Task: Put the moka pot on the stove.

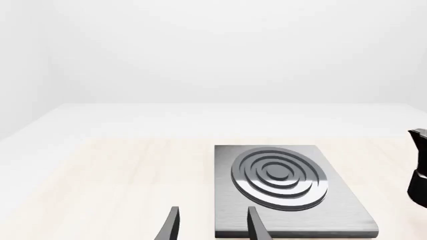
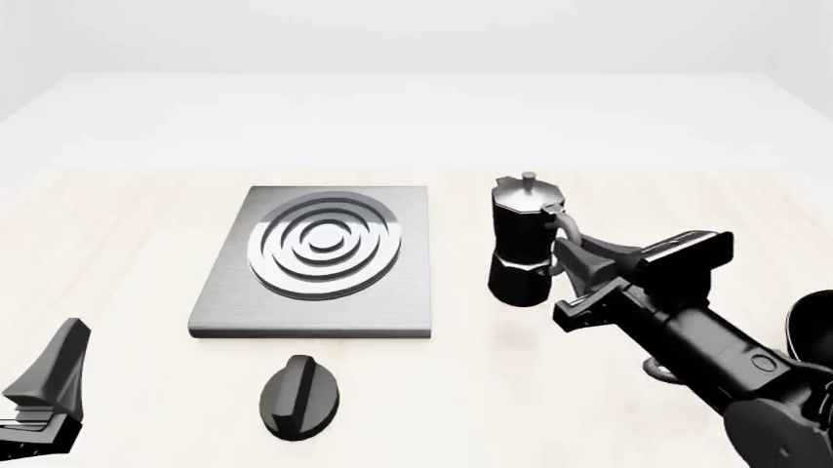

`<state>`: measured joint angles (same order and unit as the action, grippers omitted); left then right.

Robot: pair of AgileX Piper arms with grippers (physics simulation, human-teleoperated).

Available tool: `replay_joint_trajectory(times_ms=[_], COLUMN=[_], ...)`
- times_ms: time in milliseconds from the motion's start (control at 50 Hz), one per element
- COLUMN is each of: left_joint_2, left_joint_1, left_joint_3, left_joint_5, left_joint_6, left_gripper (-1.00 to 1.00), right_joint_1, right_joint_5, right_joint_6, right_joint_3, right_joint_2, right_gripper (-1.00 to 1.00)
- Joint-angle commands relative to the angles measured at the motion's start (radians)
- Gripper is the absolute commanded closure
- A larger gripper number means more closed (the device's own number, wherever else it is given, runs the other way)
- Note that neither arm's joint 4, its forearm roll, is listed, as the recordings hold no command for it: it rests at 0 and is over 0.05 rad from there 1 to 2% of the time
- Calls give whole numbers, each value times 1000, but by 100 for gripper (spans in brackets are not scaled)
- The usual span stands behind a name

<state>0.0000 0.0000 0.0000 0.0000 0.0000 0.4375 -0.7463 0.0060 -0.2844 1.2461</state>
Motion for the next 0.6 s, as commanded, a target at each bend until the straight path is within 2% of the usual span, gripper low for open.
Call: replay_joint_trajectory(times_ms=[20,160,380,420,600], left_joint_2=[0,0,0,0,0], left_joint_1=[0,0,0,0,0], left_joint_3=[0,0,0,0,0], left_joint_5=[0,0,0,0,0], left_joint_6=[0,0,0,0,0], left_gripper=[-100,-100,-100,-100,-100], right_joint_1=[27,56,75,81,118], right_joint_5=[48,40,42,18,-34], right_joint_6=[-14,-46,-58,-82,-89], right_joint_3=[-65,-94,-148,-160,-207], right_joint_2=[-43,-32,-37,-21,34], right_gripper=[100,100,100,100,100])
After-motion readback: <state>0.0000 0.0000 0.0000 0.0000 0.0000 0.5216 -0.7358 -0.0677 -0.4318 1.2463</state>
